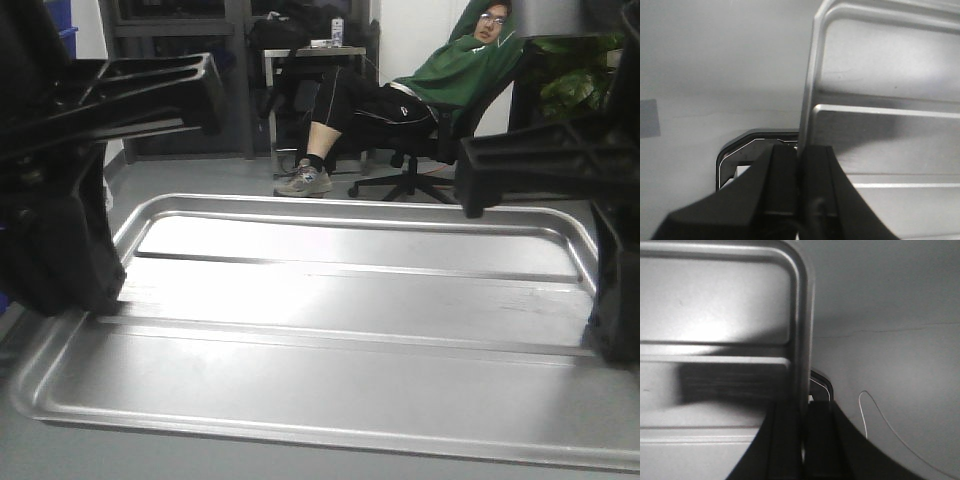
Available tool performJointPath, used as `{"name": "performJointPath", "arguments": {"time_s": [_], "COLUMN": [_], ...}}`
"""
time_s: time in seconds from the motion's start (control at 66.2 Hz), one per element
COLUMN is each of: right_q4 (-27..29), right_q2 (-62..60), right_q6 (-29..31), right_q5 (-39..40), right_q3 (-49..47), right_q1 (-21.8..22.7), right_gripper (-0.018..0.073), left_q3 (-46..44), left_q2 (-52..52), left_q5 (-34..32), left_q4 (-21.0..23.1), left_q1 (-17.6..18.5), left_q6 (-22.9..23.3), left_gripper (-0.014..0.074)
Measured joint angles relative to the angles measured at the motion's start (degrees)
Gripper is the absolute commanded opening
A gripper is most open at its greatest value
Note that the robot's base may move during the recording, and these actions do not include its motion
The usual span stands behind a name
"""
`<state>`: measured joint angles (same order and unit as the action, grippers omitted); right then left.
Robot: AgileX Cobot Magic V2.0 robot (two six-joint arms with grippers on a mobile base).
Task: Grab silver tray and place in blue box
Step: 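Hold the tray level in both grippers while the base drives to the blue bins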
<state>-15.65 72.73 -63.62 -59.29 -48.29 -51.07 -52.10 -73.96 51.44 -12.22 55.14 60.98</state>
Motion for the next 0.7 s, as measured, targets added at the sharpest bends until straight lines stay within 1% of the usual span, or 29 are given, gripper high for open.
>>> {"name": "performJointPath", "arguments": {"time_s": [0.695], "right_q4": [0.0], "right_q2": [0.0], "right_q6": [0.0], "right_q5": [-0.1], "right_q3": [0.0], "right_q1": [0.0], "right_gripper": [0.0057], "left_q3": [0.0], "left_q2": [0.0], "left_q5": [-0.09], "left_q4": [0.0], "left_q1": [0.0], "left_q6": [0.0], "left_gripper": [-0.0104]}}
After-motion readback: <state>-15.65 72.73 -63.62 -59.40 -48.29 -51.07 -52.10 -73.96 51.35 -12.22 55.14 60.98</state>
